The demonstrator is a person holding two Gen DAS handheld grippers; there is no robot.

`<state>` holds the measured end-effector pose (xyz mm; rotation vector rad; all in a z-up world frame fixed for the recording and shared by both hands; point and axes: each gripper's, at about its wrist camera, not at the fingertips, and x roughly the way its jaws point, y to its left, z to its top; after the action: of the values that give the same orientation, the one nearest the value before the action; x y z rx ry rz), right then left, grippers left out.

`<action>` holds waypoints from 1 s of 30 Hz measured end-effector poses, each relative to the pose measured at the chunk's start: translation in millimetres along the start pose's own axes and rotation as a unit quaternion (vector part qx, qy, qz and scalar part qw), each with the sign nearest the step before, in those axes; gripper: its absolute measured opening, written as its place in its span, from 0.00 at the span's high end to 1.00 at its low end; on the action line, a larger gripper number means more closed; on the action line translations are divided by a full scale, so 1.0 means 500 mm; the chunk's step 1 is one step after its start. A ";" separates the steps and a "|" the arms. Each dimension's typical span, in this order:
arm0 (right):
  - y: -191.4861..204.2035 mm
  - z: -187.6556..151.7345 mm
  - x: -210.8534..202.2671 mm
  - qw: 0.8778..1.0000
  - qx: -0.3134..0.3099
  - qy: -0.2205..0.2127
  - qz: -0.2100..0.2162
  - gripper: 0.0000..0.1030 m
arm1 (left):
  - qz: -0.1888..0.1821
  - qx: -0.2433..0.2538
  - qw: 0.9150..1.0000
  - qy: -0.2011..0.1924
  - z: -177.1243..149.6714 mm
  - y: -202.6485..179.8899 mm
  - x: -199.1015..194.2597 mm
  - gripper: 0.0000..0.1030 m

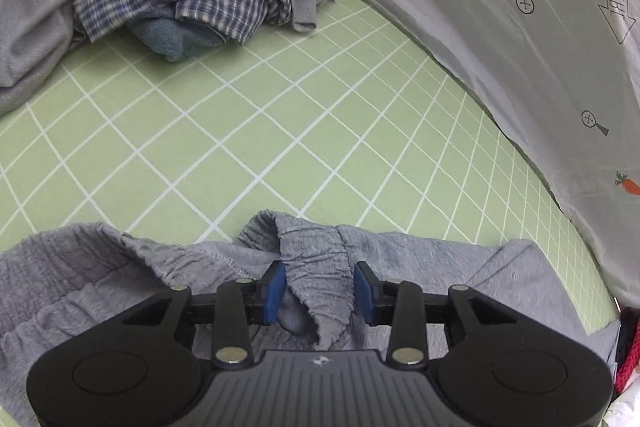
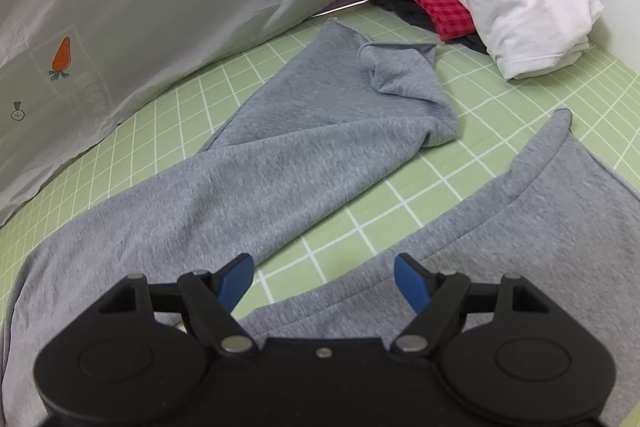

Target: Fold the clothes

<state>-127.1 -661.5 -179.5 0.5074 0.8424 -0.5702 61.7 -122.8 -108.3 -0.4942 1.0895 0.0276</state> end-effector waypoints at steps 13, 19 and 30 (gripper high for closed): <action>0.014 -0.005 0.011 1.000 -0.010 0.016 -0.004 0.24 | -0.076 -0.028 0.995 -0.054 0.088 0.017 -0.050 0.94; 0.016 0.000 0.013 1.000 -0.012 0.020 -0.008 0.24 | -0.033 -0.009 0.991 -0.130 0.186 0.024 -0.065 0.95; 0.020 -0.001 0.005 0.999 -0.022 0.022 -0.016 0.24 | 0.031 -0.005 0.988 -0.153 0.205 0.031 -0.033 0.65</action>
<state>-119.5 -654.7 -179.8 0.4692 0.9035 -0.5700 135.9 -64.7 -62.6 -0.4489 0.8025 0.1595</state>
